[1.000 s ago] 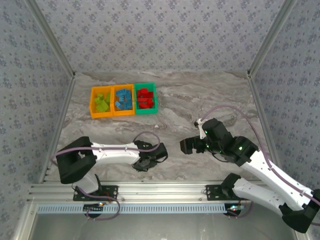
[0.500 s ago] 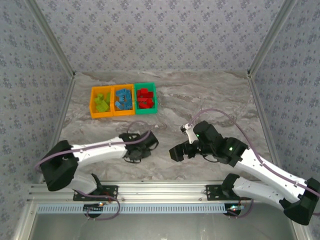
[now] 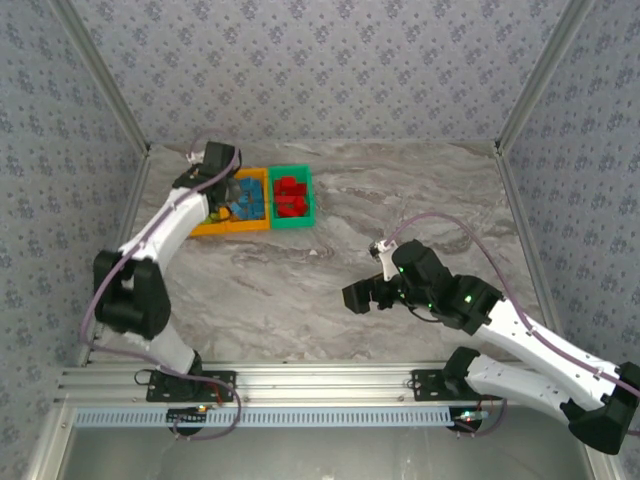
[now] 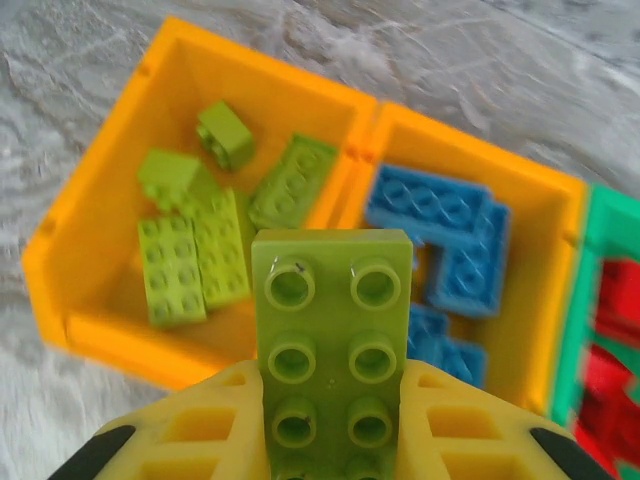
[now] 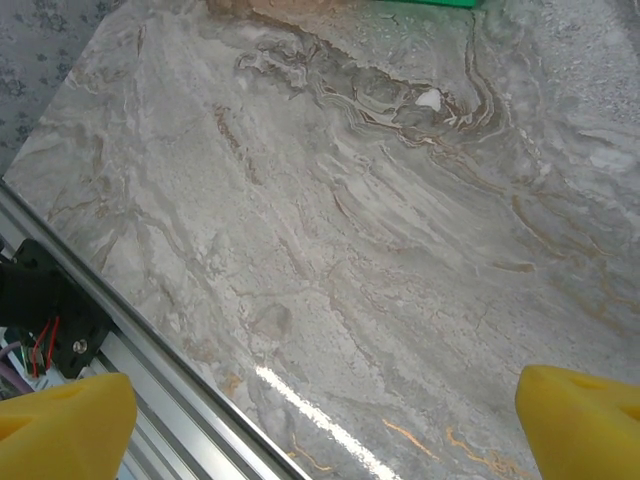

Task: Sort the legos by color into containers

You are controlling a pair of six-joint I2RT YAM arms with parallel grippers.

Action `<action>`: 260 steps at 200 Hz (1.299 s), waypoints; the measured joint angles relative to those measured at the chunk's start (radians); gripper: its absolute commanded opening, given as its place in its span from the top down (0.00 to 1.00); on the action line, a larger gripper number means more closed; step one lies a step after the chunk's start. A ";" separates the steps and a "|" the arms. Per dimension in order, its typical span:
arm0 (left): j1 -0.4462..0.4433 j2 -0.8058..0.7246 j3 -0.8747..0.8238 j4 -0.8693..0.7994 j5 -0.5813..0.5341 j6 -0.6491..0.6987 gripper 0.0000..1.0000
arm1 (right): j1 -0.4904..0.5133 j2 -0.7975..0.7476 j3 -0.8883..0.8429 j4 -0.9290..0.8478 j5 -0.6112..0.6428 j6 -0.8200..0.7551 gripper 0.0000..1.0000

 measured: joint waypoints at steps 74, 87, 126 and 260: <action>0.157 0.284 0.172 -0.003 0.109 0.140 0.41 | 0.000 0.000 0.040 -0.045 0.023 0.001 0.00; 0.159 0.282 0.187 -0.005 0.122 0.150 0.38 | 0.000 0.000 0.040 -0.049 0.039 0.005 0.00; 0.129 0.121 0.089 0.034 0.169 0.174 0.24 | -0.036 -0.011 0.028 -0.051 0.213 0.024 0.00; -0.196 -0.929 -0.952 0.470 0.028 0.496 0.01 | -0.825 0.248 -0.396 0.662 0.558 -0.250 0.00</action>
